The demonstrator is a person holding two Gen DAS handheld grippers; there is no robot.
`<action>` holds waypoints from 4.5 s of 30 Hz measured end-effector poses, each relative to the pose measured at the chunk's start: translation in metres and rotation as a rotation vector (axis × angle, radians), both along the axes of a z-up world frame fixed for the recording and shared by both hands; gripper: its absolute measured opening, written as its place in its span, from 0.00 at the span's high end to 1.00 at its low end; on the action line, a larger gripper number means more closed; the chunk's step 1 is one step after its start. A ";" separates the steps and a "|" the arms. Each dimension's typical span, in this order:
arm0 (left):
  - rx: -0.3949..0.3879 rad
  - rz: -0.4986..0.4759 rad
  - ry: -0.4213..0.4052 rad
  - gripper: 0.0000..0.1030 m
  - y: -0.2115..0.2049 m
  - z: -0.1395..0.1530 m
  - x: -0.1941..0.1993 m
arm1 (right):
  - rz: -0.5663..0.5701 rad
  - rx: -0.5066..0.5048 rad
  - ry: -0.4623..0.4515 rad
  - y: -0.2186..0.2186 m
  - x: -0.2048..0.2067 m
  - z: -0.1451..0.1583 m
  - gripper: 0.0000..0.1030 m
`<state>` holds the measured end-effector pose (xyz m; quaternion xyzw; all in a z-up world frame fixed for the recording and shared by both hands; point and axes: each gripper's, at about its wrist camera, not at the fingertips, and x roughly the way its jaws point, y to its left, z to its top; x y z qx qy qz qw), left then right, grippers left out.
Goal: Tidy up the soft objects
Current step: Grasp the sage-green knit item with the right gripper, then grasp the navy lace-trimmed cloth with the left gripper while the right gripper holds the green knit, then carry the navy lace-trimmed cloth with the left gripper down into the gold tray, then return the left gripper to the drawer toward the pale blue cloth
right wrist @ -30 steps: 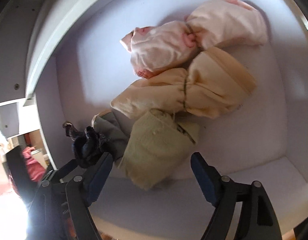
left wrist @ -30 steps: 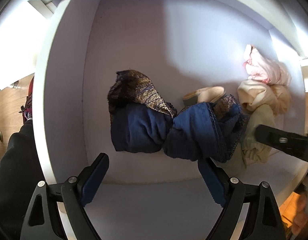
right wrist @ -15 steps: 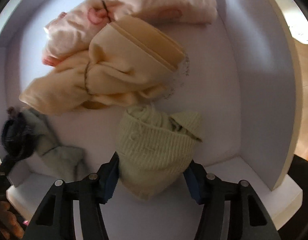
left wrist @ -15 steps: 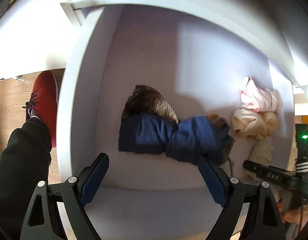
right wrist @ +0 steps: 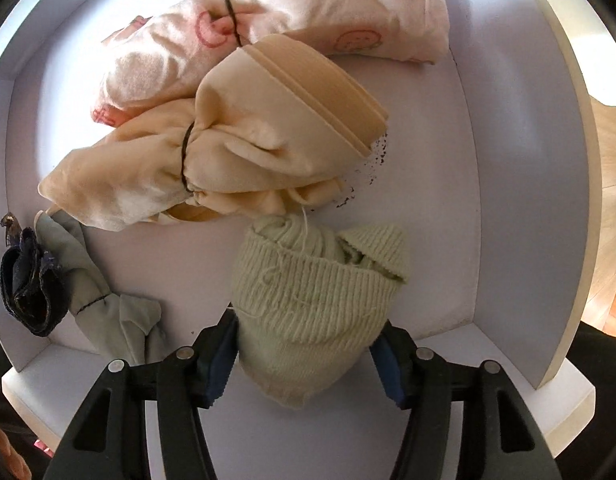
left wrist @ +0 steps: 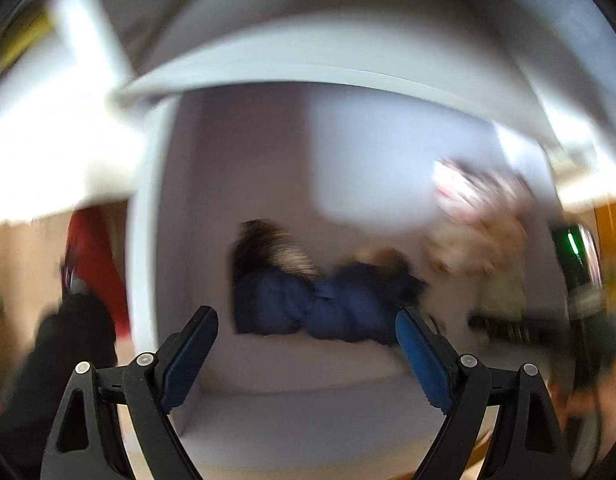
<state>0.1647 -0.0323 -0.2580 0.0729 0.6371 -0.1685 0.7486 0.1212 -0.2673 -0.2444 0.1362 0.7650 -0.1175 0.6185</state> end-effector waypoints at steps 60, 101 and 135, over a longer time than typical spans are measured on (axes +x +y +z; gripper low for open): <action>-0.457 -0.039 -0.176 0.73 0.057 0.145 -0.032 | 0.173 -0.060 -0.067 0.013 -0.003 0.013 0.45; 0.039 -0.184 -0.273 0.56 -0.046 0.207 0.148 | 0.216 -0.042 -0.063 0.039 0.000 0.012 0.45; -0.203 0.181 0.162 0.37 0.027 0.058 -0.002 | 0.172 -0.033 -0.051 0.019 -0.002 0.007 0.44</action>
